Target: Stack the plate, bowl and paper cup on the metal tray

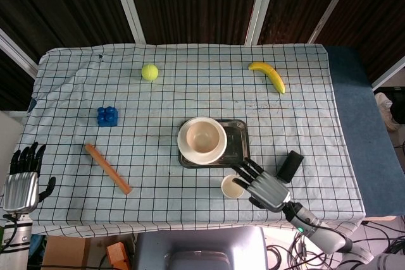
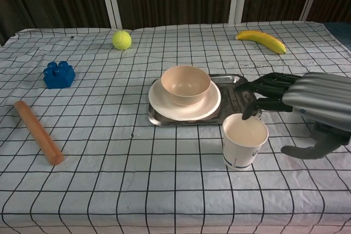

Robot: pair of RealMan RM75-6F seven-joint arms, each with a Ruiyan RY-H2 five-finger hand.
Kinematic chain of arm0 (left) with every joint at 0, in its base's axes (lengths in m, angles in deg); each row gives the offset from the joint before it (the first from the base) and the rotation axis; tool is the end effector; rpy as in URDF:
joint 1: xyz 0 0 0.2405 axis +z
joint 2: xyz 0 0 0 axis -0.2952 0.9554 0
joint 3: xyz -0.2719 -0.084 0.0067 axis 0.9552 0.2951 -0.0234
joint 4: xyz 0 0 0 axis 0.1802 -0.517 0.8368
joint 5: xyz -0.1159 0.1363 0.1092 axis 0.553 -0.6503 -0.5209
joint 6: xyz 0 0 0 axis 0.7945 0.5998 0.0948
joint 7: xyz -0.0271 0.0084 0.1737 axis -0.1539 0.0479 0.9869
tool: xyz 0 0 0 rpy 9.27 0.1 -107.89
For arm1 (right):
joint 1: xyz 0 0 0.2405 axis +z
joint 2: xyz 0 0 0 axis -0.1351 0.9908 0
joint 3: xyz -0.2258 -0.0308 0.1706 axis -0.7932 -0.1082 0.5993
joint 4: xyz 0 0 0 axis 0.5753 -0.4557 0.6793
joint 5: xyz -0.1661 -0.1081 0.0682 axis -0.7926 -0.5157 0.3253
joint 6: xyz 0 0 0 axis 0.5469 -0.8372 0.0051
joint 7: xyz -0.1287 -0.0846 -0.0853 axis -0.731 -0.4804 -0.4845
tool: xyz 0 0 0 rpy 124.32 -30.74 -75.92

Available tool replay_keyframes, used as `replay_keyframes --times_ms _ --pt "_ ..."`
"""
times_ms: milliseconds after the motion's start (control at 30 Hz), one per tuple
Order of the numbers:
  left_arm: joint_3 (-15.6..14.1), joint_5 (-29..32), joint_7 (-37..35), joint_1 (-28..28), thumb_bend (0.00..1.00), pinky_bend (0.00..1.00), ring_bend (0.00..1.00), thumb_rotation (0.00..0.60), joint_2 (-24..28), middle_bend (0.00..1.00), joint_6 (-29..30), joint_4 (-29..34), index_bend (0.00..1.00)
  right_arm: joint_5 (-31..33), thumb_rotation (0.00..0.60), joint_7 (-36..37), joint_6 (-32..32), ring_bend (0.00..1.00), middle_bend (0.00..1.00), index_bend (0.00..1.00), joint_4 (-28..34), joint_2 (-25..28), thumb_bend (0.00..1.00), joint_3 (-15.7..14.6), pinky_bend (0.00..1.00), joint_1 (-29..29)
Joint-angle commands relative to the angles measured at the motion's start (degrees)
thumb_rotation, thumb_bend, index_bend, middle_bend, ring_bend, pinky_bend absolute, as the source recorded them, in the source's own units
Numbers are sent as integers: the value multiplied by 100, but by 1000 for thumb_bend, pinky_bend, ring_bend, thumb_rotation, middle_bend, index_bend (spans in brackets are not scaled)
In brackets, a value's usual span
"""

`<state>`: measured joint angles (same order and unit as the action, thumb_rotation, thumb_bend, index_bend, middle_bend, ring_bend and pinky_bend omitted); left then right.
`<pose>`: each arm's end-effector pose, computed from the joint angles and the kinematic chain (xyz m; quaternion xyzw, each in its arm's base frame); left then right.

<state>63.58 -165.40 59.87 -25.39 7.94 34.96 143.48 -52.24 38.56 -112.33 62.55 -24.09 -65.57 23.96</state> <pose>-0.3670 0.2511 0.1197 -0.5684 -0.3415 -0.3724 0.6493 -0.2087 -0.2684 0.0014 0.8550 -0.2203 0.3416 0.3221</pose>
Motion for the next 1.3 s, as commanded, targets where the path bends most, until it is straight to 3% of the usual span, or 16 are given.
replay_keyframes --times_ms 33,133,400,767,900,1033,1300 --pt "4 6 -15 1 339 0 0 600 3 0 -6 -13 0 2 600 -5 115 0 0 308 -85 -90 243 7 0 20" --pt "3 1 -29 1 340 0 0 600 3 0 -11 -24 0 30 600 66 234 0 0 365 -177 -199 256 20 0 36" --pt "10 22 -37 15 341 0 0 600 10 0 -17 -36 0 -5 600 124 288 0 0 539 -530 -510 405 82 0 35" --pt "25 43 -79 29 349 0 0 600 35 0 -23 -51 0 -70 600 53 -52 0 0 565 -473 -517 462 404 0 40" --pt "27 51 -80 36 350 0 0 600 53 0 -27 -48 0 43 600 -130 -150 0 0 559 -381 -558 462 748 0 131" --pt "42 84 -85 44 350 0 0 600 76 0 -40 -43 0 352 600 -550 -119 0 0 560 -359 -752 463 1315 0 356" --pt "56 113 -122 34 351 0 0 600 94 0 -88 -58 0 1278 600 -1176 148 0 0 563 -1206 -1873 462 2296 0 986"
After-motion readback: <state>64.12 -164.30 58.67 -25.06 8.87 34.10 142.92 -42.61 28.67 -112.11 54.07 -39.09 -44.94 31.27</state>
